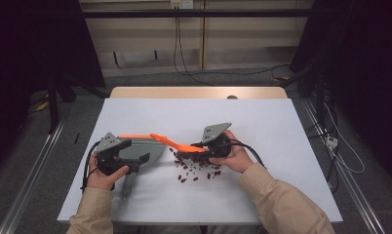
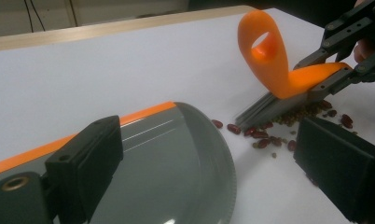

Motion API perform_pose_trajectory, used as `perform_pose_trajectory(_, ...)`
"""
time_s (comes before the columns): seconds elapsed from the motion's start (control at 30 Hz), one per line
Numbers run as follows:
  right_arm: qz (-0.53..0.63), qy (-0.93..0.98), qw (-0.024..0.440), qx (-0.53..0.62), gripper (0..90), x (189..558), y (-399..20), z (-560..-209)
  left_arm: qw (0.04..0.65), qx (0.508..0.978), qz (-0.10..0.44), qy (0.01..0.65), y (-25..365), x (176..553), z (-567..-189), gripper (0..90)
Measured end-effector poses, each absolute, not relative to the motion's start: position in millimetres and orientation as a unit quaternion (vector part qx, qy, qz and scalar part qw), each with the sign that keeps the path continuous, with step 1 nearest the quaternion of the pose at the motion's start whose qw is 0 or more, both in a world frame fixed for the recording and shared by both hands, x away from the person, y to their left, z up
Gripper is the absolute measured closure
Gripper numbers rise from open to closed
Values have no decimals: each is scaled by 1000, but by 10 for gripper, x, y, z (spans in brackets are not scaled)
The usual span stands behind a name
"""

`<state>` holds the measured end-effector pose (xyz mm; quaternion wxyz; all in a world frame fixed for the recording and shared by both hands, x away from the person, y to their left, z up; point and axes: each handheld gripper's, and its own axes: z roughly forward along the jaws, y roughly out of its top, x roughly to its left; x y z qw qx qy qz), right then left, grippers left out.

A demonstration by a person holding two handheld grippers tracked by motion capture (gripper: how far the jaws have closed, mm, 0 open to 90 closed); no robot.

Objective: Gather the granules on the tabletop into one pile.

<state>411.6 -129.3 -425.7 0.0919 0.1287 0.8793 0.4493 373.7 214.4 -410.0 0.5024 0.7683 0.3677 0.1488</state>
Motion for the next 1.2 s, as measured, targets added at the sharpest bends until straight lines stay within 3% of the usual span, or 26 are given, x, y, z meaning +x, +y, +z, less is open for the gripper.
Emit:
perform_pose_trajectory(0.37,478,858,109,153,711,4200,-1356,-4156,502,768,149,368,2146,3740,-4099,82)
perform_pose_trajectory(0.7,470,860,119,156,712,4453,-1035,-4173,500,770,147,369,2155,3746,-4104,82)
perform_pose_trajectory(0.93,456,875,90,135,711,4500,-877,-4266,501,768,145,371,2178,3757,-4112,82)
perform_pose_trajectory(1.2,452,882,74,112,712,4340,-1015,-4240,502,767,145,373,2181,3757,-4116,82)
